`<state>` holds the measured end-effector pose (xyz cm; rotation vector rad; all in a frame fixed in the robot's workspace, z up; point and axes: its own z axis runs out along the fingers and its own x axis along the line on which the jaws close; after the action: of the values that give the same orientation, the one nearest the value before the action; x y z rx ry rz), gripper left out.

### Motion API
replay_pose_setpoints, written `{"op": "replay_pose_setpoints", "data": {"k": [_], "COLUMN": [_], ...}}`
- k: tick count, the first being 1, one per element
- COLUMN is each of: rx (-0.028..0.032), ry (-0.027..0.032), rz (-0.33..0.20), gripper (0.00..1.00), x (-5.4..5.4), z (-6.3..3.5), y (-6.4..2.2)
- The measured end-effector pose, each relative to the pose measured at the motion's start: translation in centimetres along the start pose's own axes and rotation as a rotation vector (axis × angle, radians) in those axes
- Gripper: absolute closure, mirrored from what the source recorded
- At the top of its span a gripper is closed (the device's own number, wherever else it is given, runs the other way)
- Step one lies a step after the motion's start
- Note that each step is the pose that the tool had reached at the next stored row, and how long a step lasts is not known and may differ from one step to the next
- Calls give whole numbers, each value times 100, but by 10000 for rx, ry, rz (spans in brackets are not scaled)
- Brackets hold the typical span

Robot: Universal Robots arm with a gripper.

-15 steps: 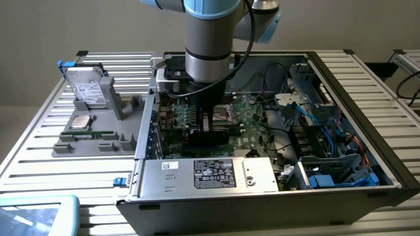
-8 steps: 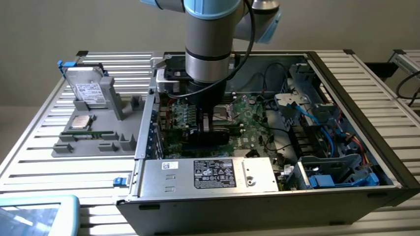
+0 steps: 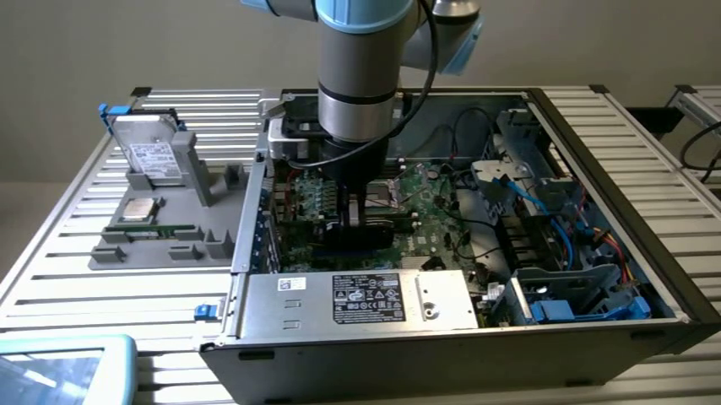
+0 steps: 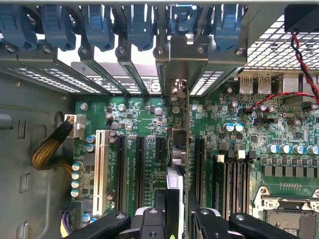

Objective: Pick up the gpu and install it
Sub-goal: 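Insert the gpu into the slot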

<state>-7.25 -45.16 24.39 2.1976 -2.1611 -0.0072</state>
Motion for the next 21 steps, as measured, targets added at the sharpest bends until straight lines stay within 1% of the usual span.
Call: {"op": "replay_pose_setpoints", "data": {"k": [21], "rx": [8], "ry": [-2], "rz": [-205], "gripper": [73], "x": [0], "z": [0], "y": [0]}}
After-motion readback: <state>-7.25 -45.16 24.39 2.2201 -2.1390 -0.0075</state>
